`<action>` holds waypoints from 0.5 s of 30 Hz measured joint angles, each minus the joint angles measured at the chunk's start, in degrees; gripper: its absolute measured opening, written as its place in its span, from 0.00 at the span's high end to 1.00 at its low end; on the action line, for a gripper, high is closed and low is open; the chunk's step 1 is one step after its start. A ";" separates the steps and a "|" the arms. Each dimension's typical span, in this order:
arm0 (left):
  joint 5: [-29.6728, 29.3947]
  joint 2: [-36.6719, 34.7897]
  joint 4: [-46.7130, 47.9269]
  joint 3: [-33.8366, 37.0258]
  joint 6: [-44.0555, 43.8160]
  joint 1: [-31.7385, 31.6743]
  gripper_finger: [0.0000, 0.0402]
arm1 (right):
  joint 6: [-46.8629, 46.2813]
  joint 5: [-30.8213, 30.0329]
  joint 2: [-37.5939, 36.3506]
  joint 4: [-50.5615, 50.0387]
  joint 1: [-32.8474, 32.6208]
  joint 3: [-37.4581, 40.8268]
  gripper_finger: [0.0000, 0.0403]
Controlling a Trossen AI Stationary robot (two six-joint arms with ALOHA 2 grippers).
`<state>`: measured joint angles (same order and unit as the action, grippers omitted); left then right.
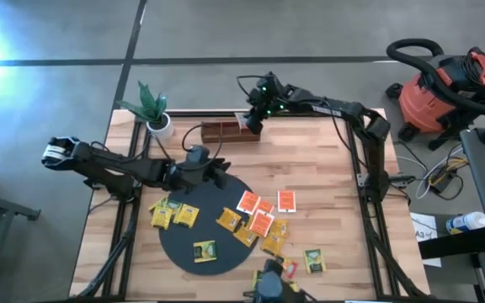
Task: Pick & Place Tea
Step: Put the white tea bag into the right section of the wooden organizer
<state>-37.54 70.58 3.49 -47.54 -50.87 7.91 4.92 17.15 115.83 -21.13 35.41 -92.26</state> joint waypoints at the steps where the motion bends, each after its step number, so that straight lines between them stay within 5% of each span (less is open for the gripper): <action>1: -0.63 -0.18 -0.06 0.47 -0.50 0.31 0.65 | 0.63 0.02 0.82 0.00 0.25 -0.60 0.98; 15: -7.28 -0.23 -0.45 1.17 -1.48 1.35 0.65 | 4.30 6.75 4.24 2.42 3.87 -0.07 0.98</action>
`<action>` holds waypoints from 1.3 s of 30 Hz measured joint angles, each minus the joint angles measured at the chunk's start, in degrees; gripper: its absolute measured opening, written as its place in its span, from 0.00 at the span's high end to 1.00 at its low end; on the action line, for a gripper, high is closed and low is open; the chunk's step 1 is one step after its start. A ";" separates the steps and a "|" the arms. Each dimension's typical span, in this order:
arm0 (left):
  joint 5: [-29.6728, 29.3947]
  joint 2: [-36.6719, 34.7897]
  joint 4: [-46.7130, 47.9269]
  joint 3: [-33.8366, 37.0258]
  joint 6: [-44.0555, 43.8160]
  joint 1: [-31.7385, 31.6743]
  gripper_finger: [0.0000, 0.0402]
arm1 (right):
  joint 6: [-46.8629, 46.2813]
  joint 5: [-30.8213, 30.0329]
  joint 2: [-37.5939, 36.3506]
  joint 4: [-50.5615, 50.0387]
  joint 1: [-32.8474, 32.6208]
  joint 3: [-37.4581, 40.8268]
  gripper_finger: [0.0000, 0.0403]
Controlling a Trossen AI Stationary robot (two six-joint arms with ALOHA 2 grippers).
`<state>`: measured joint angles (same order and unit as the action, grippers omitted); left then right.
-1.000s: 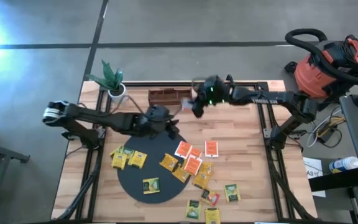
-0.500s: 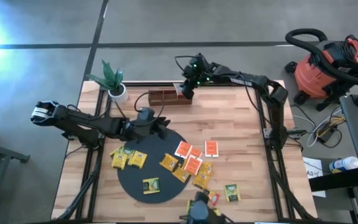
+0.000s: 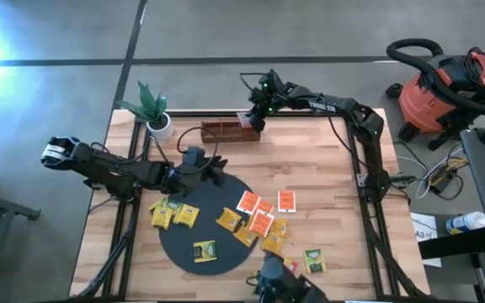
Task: Pick & Place Tea
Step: Put the white tea bag into the right section of the wooden organizer
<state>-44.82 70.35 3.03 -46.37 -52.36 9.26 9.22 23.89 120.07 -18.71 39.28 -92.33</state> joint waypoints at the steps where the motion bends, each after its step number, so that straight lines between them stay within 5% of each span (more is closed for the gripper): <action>1: -0.33 0.00 0.01 0.00 0.00 0.00 0.65 | 0.29 0.73 0.21 0.00 0.16 0.00 0.98; 20: -1.83 0.02 -0.03 0.02 -1.27 0.00 0.65 | 3.20 -1.42 1.94 -1.39 0.95 0.09 0.97; 33: -3.25 0.04 -0.03 0.02 -1.33 -0.02 0.65 | 4.13 -7.62 0.79 -4.99 0.93 -0.28 0.76; 39: -3.23 0.05 -0.03 0.04 -1.40 -0.02 0.65 | 1.97 -7.56 0.74 -4.13 0.90 -0.83 0.84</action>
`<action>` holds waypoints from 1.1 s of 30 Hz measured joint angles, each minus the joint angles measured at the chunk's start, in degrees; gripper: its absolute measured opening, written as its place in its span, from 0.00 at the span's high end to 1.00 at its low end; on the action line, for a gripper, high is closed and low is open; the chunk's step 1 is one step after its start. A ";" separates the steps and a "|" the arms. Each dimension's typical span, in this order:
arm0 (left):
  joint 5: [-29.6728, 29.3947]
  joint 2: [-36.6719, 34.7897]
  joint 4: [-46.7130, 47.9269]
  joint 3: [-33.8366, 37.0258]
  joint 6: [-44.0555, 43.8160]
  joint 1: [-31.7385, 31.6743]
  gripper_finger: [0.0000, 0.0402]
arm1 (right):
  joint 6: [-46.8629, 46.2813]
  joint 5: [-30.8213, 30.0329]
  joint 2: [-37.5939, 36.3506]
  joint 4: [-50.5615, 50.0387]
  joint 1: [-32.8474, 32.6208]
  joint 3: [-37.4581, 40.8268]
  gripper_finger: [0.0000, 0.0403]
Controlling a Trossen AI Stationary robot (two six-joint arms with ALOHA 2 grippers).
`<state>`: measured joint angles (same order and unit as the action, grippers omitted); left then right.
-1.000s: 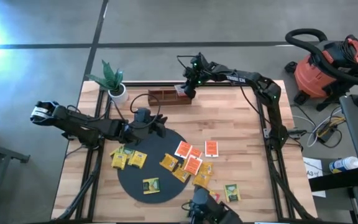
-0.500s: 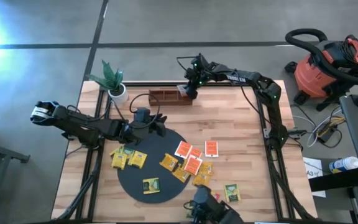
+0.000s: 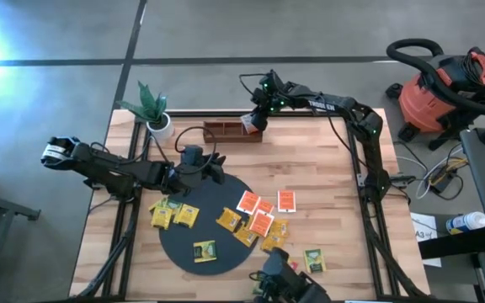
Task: Pick & Place Tea
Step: Put the white tea bag into the right section of the wooden organizer
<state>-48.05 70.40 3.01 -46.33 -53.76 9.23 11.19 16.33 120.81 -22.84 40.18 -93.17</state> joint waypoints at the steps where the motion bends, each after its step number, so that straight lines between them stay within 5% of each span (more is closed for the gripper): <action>1: 0.02 0.00 0.00 0.00 0.00 0.00 0.65 | -0.18 0.00 0.00 0.06 0.00 0.00 0.85; 8: 0.15 0.01 0.00 0.00 -0.11 0.00 0.65 | 0.93 -0.02 -0.32 -0.96 0.78 -1.99 0.87; 16: 0.17 0.01 0.00 0.02 -0.10 0.02 0.65 | 7.68 -0.02 0.38 -8.54 0.29 -10.52 0.74; 26: 0.16 0.01 -0.01 0.20 -0.09 0.02 0.65 | 0.57 -1.36 11.81 -22.89 0.27 -26.55 0.63; 33: 0.17 0.01 -0.02 0.31 -0.42 0.02 0.65 | 1.09 -1.13 14.28 -26.29 0.22 -29.14 0.64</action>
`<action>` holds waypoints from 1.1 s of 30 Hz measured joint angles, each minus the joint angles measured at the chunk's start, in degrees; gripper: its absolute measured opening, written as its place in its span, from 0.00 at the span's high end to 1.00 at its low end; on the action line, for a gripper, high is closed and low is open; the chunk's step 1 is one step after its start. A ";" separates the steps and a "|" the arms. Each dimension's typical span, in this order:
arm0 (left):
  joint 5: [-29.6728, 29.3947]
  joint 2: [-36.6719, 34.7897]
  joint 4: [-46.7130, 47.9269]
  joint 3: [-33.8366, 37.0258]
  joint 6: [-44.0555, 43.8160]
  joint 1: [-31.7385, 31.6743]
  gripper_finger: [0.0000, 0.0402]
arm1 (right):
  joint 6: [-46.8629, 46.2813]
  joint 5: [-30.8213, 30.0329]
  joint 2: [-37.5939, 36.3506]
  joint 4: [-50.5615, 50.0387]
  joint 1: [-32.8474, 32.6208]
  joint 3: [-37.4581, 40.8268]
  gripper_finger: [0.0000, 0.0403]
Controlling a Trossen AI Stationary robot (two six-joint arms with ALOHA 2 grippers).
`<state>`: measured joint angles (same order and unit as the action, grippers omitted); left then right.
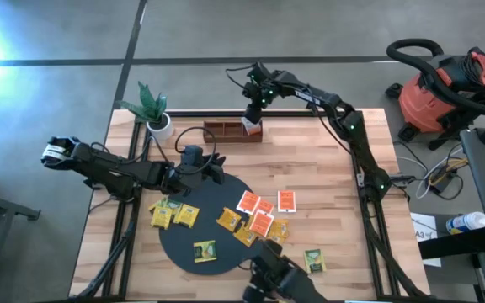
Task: Pick & Place Tea
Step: Put the white tea bag into the right section of the wooden organizer
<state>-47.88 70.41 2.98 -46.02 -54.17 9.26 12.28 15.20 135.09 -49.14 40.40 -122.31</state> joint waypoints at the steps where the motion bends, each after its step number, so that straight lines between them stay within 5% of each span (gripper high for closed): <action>1: 0.00 0.00 0.01 0.03 -0.01 0.00 0.65 | 0.47 -0.03 -0.22 -0.07 0.00 0.18 0.64; 33: 0.00 0.00 0.02 0.35 0.11 0.00 0.65 | 0.10 4.61 -0.36 -6.40 1.05 0.47 0.61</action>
<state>-47.88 70.41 3.01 -45.67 -54.06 9.26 12.38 19.81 134.74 -55.54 41.45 -121.84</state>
